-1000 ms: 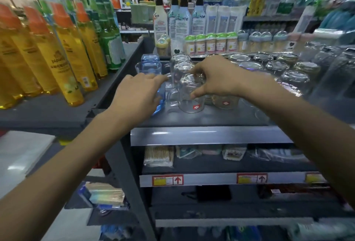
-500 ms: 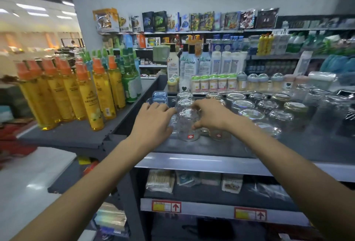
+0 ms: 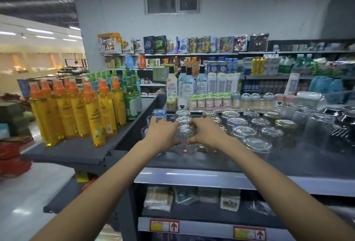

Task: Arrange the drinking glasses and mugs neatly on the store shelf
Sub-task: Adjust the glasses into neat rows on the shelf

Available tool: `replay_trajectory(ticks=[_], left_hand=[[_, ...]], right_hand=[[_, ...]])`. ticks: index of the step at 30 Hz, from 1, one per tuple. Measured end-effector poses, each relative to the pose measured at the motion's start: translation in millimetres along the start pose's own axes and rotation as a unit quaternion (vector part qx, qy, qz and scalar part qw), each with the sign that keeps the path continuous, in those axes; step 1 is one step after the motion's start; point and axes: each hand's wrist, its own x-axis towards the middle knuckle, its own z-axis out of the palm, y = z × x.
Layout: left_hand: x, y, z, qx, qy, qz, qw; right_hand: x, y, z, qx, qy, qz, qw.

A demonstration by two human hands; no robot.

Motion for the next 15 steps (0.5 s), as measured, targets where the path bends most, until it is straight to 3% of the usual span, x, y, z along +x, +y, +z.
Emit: replay_trajectory(ticks=[15], left_hand=[[-0.5,1.4,6.3,-0.060,0.001,0.008,0.998]], right_hand=[[-6.2,1.5,4.4,0.024,0.005,-0.010,1.000]])
